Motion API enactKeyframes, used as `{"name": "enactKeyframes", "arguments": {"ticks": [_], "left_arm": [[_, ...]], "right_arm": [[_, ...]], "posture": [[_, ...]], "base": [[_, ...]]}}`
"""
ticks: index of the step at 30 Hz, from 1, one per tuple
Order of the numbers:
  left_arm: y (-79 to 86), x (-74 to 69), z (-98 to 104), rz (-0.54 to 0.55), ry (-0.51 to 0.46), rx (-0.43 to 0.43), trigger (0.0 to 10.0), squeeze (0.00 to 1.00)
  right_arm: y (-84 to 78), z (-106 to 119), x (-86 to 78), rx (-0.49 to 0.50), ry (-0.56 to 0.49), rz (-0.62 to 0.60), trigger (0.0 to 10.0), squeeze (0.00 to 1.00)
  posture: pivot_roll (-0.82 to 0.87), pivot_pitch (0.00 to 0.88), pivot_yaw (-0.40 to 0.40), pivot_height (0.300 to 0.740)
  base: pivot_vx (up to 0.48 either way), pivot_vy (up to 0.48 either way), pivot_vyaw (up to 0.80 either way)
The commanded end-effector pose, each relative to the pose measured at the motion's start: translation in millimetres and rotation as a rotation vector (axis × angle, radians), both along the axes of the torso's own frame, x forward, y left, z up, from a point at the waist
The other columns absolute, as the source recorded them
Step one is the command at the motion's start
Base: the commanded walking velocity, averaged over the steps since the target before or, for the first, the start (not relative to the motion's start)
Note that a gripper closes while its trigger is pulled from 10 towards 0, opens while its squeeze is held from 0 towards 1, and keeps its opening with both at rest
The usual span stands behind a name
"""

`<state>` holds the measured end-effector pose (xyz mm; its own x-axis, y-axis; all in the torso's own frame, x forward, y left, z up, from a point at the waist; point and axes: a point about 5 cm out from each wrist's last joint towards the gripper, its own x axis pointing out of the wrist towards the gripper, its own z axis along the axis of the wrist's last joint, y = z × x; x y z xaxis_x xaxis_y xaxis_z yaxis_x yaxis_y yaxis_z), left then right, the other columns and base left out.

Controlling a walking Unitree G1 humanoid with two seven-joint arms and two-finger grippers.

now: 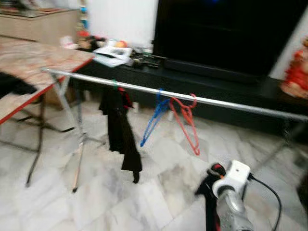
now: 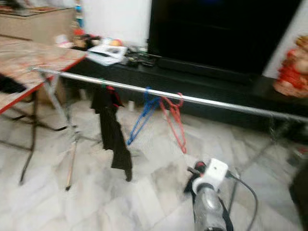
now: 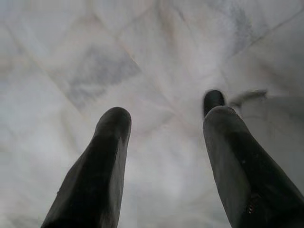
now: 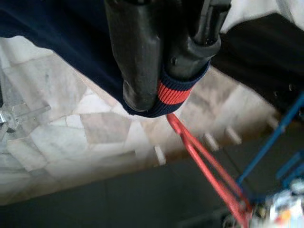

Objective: Hang hanger

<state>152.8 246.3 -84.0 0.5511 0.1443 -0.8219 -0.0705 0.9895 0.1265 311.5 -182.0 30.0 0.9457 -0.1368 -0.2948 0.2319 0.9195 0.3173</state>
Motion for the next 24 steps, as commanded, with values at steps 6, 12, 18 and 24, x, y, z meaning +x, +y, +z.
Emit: {"name": "enactKeyframes", "arguments": {"ticks": [6, 12, 18, 24], "left_arm": [[-3.2, 1.8, -0.3, -0.009, 0.002, -0.003, 10.0, 0.0], [-2.0, 3.6, 0.9, -0.003, -0.009, 0.01, 10.0, 0.0], [-1.7, 4.4, 1.4, 0.022, -0.026, 0.007, 10.0, 0.0], [-1.6, 5.9, 2.9, 0.048, -0.062, 0.006, 10.0, 0.0]], "right_arm": [[-7.7, 3.8, 1.2, -0.038, -0.026, -0.019, 10.0, 0.0], [-6.3, 2.6, 0.5, -0.053, -0.024, -0.009, 10.0, 0.0], [-5.8, -0.2, -1.5, -0.055, -0.017, -0.006, 10.0, 0.0], [-4.2, -2.9, -3.0, -0.047, -0.01, -0.001, 10.0, 0.0]], "posture": [[0.1, 0.0, -0.049, 0.74], [0.1, 0.0, -0.046, 0.74], [0.1, 0.0, -0.046, 0.74], [0.1, 0.0, -0.046, 0.74]], "base": [[0.0, 0.466, 0.0], [0.0, 0.0, 0.0], [0.0, 0.0, 0.0], [0.0, 0.0, 0.0]]}}
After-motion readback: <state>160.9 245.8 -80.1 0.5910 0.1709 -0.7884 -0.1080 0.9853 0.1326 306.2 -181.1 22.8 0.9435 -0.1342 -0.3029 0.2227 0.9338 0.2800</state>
